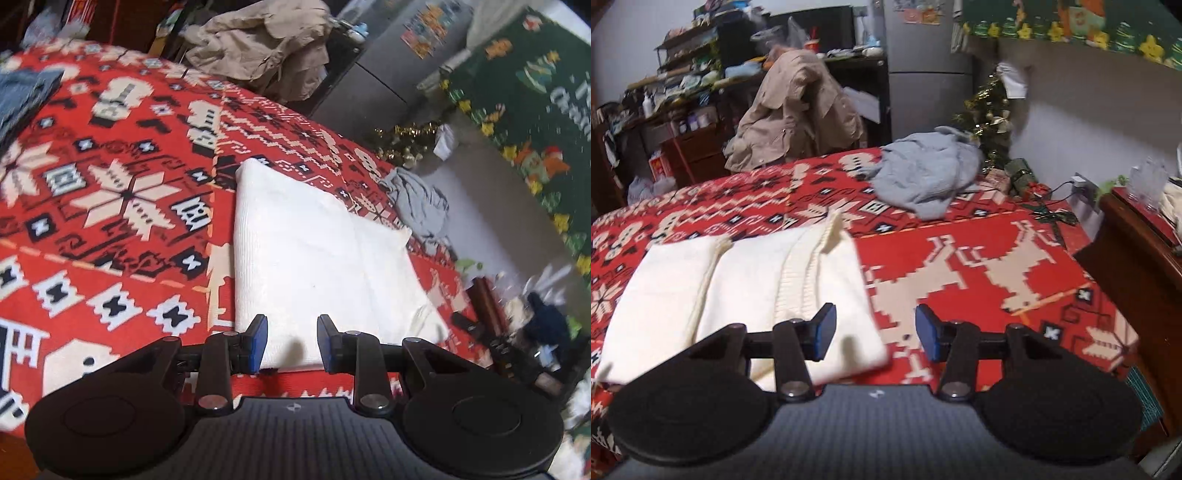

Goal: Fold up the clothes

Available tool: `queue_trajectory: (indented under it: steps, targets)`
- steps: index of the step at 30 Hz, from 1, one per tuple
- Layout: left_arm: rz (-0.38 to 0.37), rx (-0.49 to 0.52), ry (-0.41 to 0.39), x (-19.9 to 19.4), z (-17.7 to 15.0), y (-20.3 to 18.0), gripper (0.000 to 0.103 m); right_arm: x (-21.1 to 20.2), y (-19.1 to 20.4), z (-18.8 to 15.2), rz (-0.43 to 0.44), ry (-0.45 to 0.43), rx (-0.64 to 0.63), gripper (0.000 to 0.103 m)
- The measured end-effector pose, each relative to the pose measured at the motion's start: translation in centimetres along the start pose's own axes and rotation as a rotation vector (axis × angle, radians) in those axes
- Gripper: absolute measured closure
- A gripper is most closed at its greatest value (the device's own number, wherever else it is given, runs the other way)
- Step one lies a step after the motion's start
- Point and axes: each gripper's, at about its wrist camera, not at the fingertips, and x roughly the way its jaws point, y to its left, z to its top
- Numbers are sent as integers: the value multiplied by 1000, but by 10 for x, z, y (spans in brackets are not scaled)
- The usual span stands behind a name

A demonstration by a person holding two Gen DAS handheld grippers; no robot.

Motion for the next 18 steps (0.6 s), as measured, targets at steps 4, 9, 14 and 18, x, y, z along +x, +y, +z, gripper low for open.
queue_trajectory:
  steps: [4,9,14,18]
  targets:
    - [25,-17,3,4,0,5,76,-4,3,1,168,2,-9,53]
    - [57,-16,-7,-5,-3,13,76,2,42,2,409,77,-44,61]
    - [93,19,-11,-17,-7,19,76,6,79,-5,503,163,-73,70]
    - [129,148,20,-18,-18,7,76,7,88,-8,512,182,-84,69]
